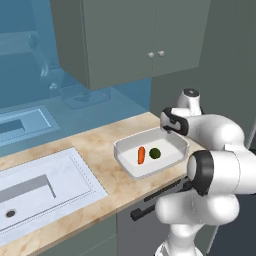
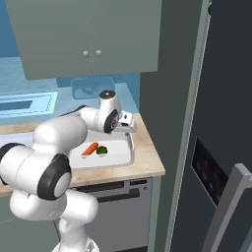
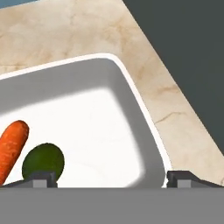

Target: Take the carrot and lime out of the freezer and place them in the tupperware container on the counter. Then put the tupperware containing the vegetables back in the freezer.

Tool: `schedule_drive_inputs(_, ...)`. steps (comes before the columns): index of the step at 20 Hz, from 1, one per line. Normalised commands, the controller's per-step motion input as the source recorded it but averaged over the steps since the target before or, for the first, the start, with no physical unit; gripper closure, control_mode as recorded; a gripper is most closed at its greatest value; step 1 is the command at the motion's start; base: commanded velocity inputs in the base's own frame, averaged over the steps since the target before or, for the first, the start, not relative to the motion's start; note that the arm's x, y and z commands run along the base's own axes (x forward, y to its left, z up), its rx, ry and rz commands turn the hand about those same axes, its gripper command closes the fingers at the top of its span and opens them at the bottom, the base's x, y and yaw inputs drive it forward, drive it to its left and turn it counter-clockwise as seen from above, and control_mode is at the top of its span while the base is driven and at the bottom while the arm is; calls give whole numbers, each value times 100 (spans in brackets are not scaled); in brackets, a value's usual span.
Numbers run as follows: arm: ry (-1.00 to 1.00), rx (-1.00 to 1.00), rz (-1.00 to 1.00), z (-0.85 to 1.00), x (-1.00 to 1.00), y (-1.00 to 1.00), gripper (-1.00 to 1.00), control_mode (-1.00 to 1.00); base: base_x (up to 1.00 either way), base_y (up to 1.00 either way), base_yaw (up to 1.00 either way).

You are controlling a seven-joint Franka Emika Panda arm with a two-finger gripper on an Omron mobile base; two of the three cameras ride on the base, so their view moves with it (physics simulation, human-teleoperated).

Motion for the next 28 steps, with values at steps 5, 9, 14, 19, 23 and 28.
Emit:
schedule_drive_inputs(5, 6, 0, 1, -21, 3, -35, -100, -100, 0, 0, 0)
schedule_drive_inputs(9, 3, 0, 3, -29, 0, -22, -100, -100, 0, 0, 0)
schedule_drive_inputs(14, 0, 0, 5, -31, 4, -13, -100, -100, 0, 0, 0)
schedule_drive_inputs(19, 0, 0, 6, -22, 15, -15, -100, -100, 0, 0, 0)
schedule_drive_inputs(23, 0, 0, 6, -21, 17, -4, -100, -100, 0, 0, 0)
schedule_drive_inputs(28, 0, 0, 5, -21, 24, -6, -100, -100, 0, 0, 0)
